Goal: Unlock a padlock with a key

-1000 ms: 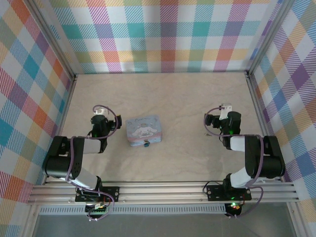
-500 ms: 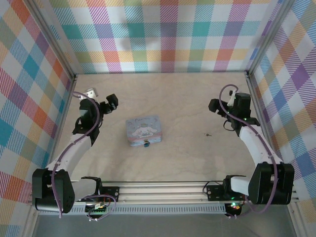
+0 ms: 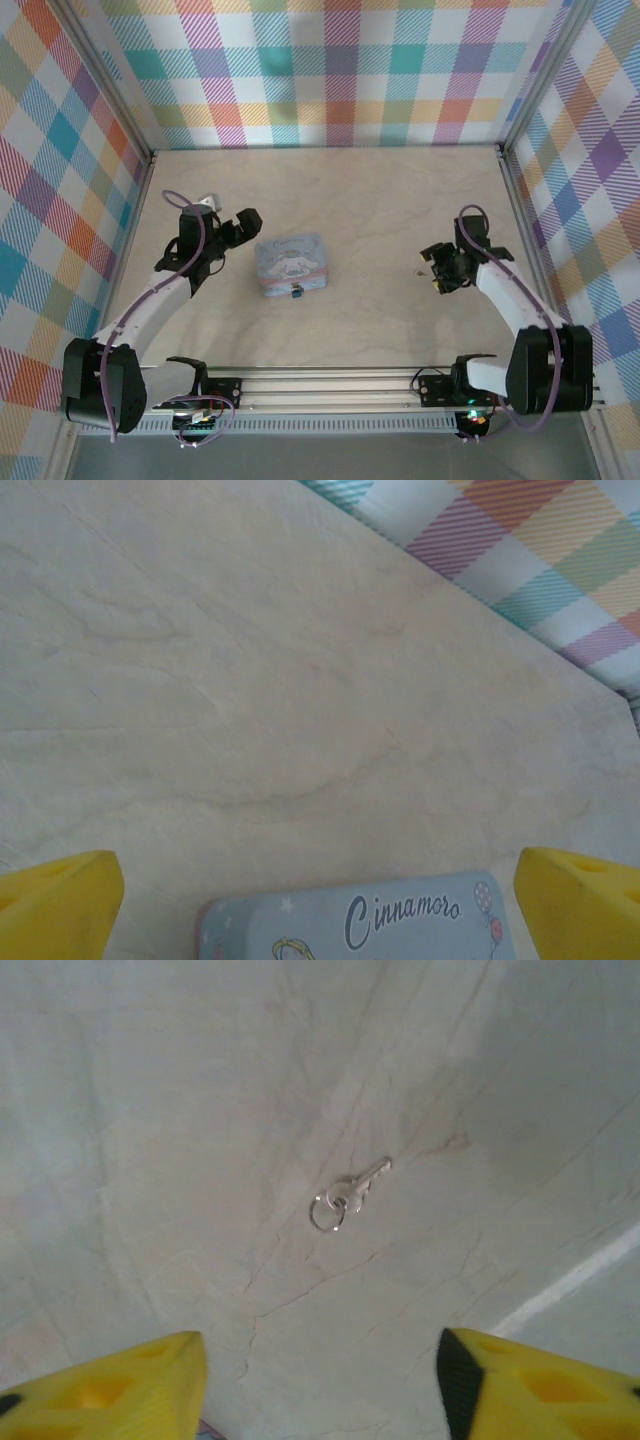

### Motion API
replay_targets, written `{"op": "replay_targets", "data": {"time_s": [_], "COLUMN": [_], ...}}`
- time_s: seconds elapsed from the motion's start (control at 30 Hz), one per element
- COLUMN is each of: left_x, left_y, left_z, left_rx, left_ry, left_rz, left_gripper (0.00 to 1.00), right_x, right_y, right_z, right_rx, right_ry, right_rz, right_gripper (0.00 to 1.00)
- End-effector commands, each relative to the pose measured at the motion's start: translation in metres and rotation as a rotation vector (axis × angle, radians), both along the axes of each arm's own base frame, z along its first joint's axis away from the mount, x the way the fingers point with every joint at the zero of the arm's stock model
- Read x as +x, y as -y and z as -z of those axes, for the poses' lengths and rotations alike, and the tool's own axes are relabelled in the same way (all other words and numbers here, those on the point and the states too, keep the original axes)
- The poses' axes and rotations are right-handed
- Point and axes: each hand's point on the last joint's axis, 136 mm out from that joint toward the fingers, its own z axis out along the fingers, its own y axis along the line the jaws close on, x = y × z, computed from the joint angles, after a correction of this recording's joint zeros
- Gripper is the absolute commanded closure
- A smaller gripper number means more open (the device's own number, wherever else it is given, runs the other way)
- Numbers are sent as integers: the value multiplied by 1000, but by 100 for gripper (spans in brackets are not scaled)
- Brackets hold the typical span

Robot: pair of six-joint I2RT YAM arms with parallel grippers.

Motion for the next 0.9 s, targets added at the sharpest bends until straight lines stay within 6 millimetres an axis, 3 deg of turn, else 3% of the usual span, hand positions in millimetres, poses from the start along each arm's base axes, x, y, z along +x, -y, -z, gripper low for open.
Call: {"op": "replay_targets", "data": {"time_s": [0.0, 0.13, 0.33, 0.77, 0.87], "left_x": [3, 2, 1, 1, 1], "left_y": [8, 12, 14, 15, 15], "left_z": [-9, -12, -12, -9, -7], "left_rx": [-18, -17, -11, 3, 6], "left_ry": [-4, -2, -3, -12, -15], "left_rz": [10, 18, 20, 24, 27], "left_gripper": [0, 0, 0, 0, 0], "right_x": [-2, 8, 14, 27, 29], "right_y": [-11, -16, -11, -12, -9], "right_z": [8, 23, 37, 54, 57], "right_rx": [53, 55, 20, 2, -15], "right_ry": [-144, -199, -224, -261, -260], "right_rz": [104, 123, 162, 153, 161], "right_gripper": [46, 53, 53, 57, 64]}}
